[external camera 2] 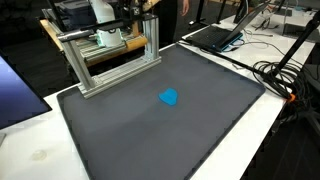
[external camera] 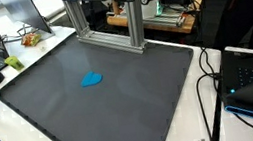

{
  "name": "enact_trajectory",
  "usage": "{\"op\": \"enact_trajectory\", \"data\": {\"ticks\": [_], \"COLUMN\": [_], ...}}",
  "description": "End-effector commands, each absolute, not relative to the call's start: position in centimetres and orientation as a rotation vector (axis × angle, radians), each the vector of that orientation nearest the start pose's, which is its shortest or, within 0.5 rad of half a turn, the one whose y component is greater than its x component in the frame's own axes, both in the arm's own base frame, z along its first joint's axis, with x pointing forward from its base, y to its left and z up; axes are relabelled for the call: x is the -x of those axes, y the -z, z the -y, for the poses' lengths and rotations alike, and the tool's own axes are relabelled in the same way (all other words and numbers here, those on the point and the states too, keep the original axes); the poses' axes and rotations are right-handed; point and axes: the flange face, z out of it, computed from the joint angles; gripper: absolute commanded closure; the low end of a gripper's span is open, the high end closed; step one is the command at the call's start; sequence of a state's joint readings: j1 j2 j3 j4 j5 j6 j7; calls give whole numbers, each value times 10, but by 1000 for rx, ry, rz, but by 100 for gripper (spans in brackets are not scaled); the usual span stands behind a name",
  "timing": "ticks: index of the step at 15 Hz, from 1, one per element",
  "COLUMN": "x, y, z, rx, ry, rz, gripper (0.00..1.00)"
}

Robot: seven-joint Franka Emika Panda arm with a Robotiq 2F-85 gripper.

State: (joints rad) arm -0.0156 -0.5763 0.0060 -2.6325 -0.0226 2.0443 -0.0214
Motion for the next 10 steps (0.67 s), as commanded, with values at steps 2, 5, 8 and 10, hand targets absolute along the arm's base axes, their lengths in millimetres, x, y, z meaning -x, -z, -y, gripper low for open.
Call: {"op": "enact_trajectory", "data": {"ticks": [2, 5, 8, 10], "x": [-346, -348, -349, -350], "y": [-425, -426, -426, -425], "z": [-5, -9, -9, -10], "rx": [3168, 3195, 3227, 3242], "ry": [-12, 17, 28, 27], "rz": [98, 101, 95, 104], "gripper": [0, 0, 0, 0]}}
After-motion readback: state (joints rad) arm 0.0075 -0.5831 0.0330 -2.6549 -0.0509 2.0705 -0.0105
